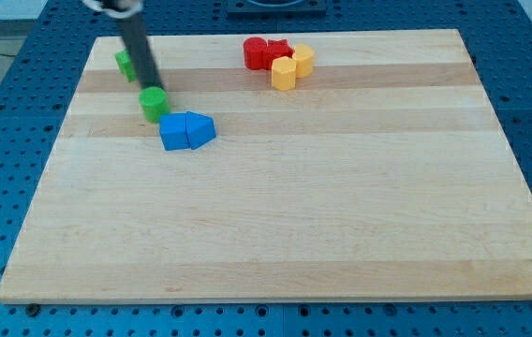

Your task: Push the green star towards the blue blocks

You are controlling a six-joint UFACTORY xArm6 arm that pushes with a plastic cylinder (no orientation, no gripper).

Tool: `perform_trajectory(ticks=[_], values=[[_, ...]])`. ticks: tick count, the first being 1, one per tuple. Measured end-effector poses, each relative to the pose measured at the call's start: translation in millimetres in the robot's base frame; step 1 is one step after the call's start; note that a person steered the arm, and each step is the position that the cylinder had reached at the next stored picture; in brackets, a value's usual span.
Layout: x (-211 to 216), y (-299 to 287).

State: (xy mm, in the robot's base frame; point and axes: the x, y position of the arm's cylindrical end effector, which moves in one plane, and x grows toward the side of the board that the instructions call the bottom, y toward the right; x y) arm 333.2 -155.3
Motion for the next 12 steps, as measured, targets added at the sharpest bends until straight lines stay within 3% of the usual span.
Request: perform_trajectory(ticks=[1,2,3,4,5,6,7,8,9,10,11,12], values=[[-23,-17],[-93,6],[-120,-94],[-71,-97],[-54,-47],[-83,-56],[-81,-11],[-39,49],[-2,43],[-47,54],[-80,-9],[-88,-31]])
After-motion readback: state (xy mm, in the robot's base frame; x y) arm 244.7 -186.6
